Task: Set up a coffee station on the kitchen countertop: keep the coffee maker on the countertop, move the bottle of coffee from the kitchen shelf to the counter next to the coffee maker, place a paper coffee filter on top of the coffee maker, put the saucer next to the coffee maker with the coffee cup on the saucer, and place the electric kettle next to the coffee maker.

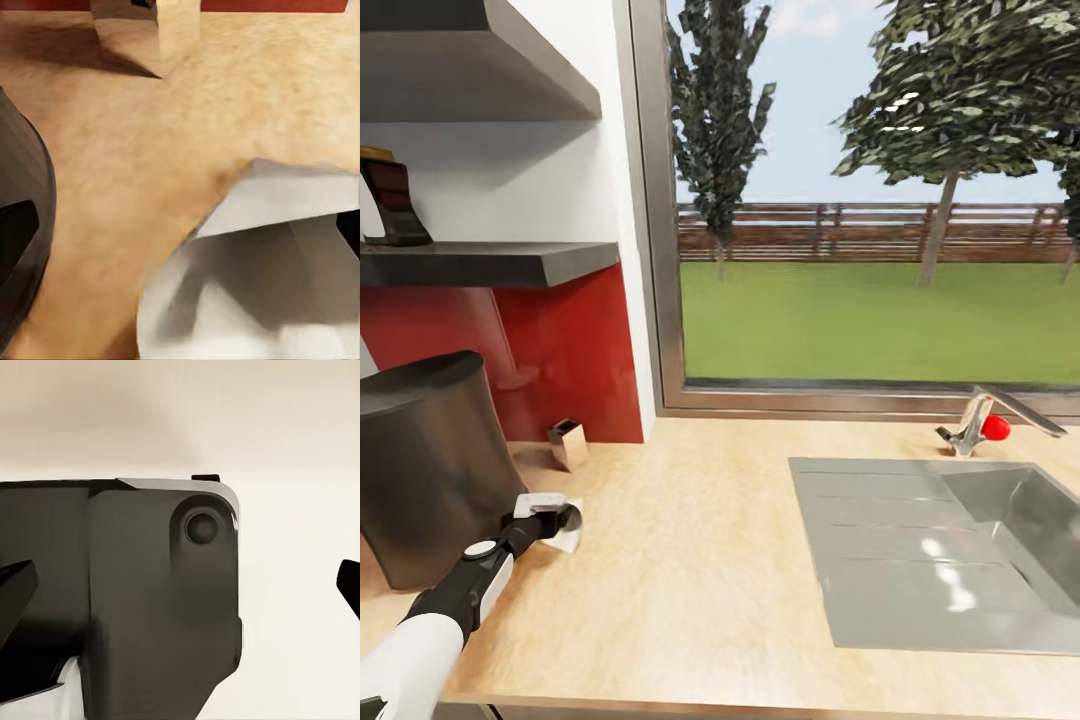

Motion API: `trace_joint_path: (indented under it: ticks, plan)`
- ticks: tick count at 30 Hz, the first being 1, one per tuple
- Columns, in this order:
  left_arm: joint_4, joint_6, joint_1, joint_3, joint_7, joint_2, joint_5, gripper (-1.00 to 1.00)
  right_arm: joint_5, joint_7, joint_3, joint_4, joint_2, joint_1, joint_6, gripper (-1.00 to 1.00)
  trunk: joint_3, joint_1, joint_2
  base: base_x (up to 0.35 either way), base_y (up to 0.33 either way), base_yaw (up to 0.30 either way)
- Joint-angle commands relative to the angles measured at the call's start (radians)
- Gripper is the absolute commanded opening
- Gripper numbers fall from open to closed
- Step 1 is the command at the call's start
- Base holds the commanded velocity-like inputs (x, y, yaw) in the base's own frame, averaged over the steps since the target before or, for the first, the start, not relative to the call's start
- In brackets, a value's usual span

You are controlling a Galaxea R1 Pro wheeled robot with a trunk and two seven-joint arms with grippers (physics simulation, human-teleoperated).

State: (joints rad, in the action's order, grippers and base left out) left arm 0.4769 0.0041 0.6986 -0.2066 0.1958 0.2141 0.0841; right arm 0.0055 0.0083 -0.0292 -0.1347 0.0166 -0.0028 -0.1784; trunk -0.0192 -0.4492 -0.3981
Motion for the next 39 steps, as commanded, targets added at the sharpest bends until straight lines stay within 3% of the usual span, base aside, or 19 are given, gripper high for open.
trace_joint_path:
  ticks: [1, 39]
  plan:
    - [0.0, 0.0, 0.001, -0.008, 0.008, -0.001, 0.009, 1.0, 0.001, 0.001, -0.003, 0.0, 0.0, 0.0, -0.003, 1.0, -0.002, -0.001, -0.002, 0.097, 0.104, 0.0]
    - [-0.012, -0.003, 0.001, -0.008, 0.008, -0.003, 0.009, 1.0, -0.001, 0.002, -0.004, 0.0, -0.004, 0.0, -0.003, 1.0, -0.002, -0.001, -0.002, 0.038, -0.003, 0.0]
